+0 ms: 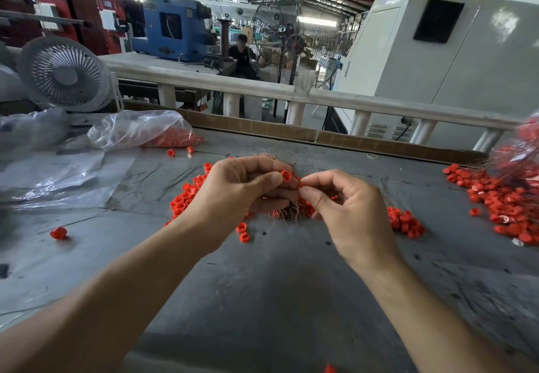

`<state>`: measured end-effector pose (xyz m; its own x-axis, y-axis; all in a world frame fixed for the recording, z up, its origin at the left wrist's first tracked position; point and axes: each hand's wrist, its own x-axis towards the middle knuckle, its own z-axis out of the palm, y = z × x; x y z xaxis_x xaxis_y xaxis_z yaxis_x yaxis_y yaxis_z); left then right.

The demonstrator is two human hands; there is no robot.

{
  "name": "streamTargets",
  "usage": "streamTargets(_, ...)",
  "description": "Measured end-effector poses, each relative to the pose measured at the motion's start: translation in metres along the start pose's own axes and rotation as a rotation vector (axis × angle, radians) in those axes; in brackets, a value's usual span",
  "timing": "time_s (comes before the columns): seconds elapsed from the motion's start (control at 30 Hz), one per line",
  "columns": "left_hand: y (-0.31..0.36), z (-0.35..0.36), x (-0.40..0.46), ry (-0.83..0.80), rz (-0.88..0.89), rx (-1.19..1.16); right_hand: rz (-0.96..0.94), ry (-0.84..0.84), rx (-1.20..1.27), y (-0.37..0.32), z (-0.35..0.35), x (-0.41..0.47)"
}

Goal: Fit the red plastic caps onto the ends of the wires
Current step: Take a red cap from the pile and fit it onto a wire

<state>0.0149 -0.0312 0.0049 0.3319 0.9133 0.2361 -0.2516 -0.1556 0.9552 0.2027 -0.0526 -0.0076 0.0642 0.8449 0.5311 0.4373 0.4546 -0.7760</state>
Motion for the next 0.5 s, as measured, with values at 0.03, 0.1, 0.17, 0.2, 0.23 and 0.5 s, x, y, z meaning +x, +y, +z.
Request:
streamTargets(0.03, 0.0005, -0.0001, 0.0002, 0.003, -0.002, 0.000, 0.000, -0.010, 0.003, 0.0002, -0.0006, 0.0001)
streamTargets(0.1, 0.0010, -0.0007, -0.0001, 0.008, -0.007, -0.007, -0.009, -0.027, 0.001, 0.0009, -0.0018, 0.0004)
streamTargets(0.17, 0.0010, -0.0008, -0.0004, 0.010, -0.011, -0.016, -0.018, -0.029, 0.007, 0.0010, -0.0022, 0.0005)
streamTargets(0.2, 0.0009, -0.0007, -0.0005, 0.011, -0.013, -0.019, -0.021, -0.026, 0.010, 0.0009, -0.0018, 0.0004)
streamTargets(0.23, 0.0010, -0.0005, -0.0004, 0.011, -0.015, -0.024, -0.024, -0.021, 0.010, 0.0008, -0.0015, 0.0001)
streamTargets(0.5, -0.0019, -0.0016, 0.0008, 0.011, -0.020, -0.054, -0.065, -0.001, 0.013, -0.0013, -0.0001, -0.0015)
